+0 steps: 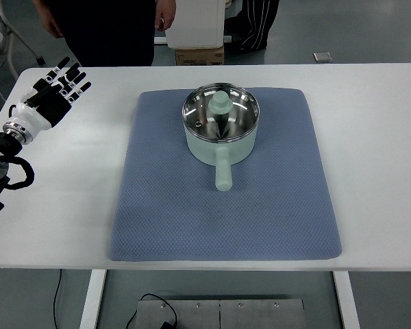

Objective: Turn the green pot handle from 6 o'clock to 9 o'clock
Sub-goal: 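Raise the left hand from its rest pose above the table edge, then reach the left hand over the pot toward its green handle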

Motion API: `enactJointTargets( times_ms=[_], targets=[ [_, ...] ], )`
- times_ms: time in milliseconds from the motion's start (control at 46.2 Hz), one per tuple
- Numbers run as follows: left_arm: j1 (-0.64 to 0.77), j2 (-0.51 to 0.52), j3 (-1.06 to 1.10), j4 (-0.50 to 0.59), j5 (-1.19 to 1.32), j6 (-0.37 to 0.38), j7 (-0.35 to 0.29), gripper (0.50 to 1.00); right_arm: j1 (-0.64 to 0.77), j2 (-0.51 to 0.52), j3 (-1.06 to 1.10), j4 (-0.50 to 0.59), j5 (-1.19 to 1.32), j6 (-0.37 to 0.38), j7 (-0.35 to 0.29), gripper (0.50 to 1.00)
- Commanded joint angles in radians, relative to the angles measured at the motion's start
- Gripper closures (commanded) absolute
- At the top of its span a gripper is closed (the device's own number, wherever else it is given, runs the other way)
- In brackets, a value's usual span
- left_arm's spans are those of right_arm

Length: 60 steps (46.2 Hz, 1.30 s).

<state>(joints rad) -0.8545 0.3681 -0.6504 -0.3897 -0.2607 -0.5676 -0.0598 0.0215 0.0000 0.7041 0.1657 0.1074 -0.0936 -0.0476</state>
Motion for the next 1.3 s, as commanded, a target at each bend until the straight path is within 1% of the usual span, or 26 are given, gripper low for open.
enactJointTargets(
  times_ms=[0, 433, 606, 758, 845, 975, 1061, 1126, 1278],
  targets=[
    [0.002, 0.002, 0.0, 0.0, 0.0, 0.005, 0.0, 0.5, 0.0, 0.0, 0.0, 0.0, 0.0, 0.0, 0.0, 0.5],
    [0.003, 0.0, 0.0, 0.002, -0.002, 0.008, 0.002, 0.5, 0.0, 0.0, 0.0, 0.0, 0.0, 0.0, 0.0, 0.5],
    [-0.012, 0.008, 0.002, 0.0, 0.011, 0.08, 0.002, 0.5, 0.0, 0.0, 0.0, 0.0, 0.0, 0.0, 0.0, 0.5],
    [-0.061, 0.046, 0.011, 0.0, 0.02, 0.08, 0.003, 0.5, 0.0, 0.0, 0.0, 0.0, 0.0, 0.0, 0.0, 0.5],
    [-0.101, 0.049, 0.015, -0.011, 0.035, 0.08, 0.005, 0.5, 0.0, 0.0, 0.0, 0.0, 0.0, 0.0, 0.0, 0.5],
    [-0.159, 0.048, 0.043, -0.106, 0.104, 0.084, 0.005, 0.5, 0.0, 0.0, 0.0, 0.0, 0.0, 0.0, 0.0, 0.5],
    [-0.196, 0.045, 0.077, -0.191, 0.136, 0.103, 0.005, 0.5, 0.0, 0.0, 0.0, 0.0, 0.0, 0.0, 0.0, 0.5],
    [-0.228, 0.045, 0.121, -0.259, 0.156, 0.121, 0.006, 0.5, 0.0, 0.0, 0.0, 0.0, 0.0, 0.0, 0.0, 0.5],
    [-0.323, 0.043, 0.271, -0.385, 0.193, 0.126, 0.009, 0.5, 0.0, 0.0, 0.0, 0.0, 0.0, 0.0, 0.0, 0.5]
  ],
)
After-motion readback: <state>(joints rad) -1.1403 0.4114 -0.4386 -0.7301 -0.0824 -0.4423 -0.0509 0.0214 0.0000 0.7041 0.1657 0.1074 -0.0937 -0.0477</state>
